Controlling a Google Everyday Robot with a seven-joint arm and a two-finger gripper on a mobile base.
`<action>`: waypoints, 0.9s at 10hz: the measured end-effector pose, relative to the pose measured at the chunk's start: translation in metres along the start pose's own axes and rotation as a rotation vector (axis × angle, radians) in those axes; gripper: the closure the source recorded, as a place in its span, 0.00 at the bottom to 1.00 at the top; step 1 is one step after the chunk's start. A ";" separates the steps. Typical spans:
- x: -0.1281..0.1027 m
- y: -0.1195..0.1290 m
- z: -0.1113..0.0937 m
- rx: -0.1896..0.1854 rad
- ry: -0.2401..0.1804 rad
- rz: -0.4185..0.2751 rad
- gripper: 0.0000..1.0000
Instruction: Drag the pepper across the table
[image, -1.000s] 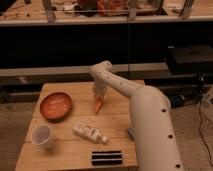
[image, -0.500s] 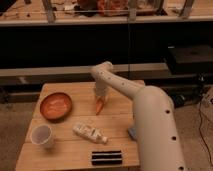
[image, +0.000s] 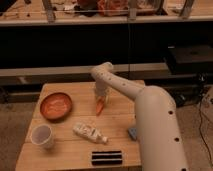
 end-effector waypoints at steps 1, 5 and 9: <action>-0.002 0.003 0.000 -0.002 -0.001 0.000 1.00; -0.007 0.006 -0.001 -0.002 -0.003 -0.007 1.00; -0.012 0.015 -0.002 -0.004 -0.005 -0.011 1.00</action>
